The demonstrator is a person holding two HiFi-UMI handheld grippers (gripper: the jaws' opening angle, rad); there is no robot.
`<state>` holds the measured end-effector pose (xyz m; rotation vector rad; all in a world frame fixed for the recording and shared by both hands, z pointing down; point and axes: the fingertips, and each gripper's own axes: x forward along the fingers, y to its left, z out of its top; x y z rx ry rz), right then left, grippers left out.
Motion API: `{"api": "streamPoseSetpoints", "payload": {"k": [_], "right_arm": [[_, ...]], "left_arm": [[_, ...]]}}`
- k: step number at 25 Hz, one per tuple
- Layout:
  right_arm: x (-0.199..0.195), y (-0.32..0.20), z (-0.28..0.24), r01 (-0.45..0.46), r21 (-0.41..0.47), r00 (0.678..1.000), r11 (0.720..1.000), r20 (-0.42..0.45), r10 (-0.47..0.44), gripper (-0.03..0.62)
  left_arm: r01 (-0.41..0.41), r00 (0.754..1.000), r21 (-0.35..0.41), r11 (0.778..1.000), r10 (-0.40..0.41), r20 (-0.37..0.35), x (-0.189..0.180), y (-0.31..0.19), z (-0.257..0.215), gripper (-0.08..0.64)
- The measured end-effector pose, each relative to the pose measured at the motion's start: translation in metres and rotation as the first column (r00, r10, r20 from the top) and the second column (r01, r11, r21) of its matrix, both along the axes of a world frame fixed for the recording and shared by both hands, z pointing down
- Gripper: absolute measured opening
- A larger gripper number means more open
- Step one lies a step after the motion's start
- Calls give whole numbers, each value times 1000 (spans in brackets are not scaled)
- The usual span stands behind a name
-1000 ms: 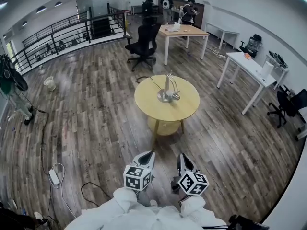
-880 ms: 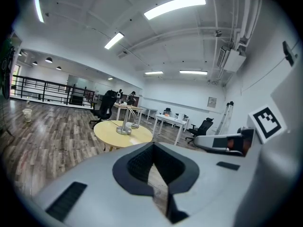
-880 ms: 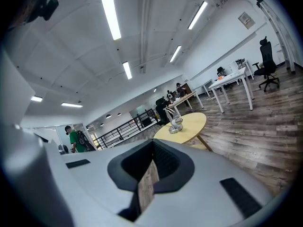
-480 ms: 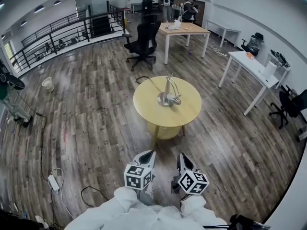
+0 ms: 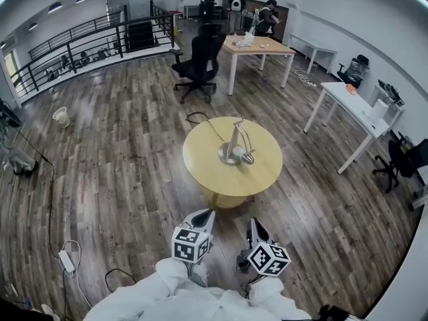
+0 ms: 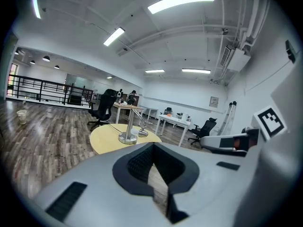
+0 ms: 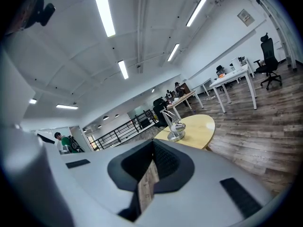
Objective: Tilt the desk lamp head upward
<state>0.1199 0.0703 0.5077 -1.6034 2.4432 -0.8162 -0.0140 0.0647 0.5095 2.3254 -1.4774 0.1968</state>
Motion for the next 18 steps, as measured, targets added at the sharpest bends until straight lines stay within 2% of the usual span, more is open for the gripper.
{"api": "streamPoseSetpoints", "payload": {"k": [10,14,18], "right_arm": [[-29,-86,-4,-28,6,1000,1000,13,28,12],[-41,-108,-8,-37,5,998,999,45,36,12],[-47,-125,-3,-48,-13,999,999,19,48,12]], "left_arm": [[-19,1000,-9,1000,19,8,-33,-78,3,-2],[-33,999,-17,999,33,12,-43,-104,7,-2],[-45,999,-30,999,45,3,-48,-125,11,-2]]}}
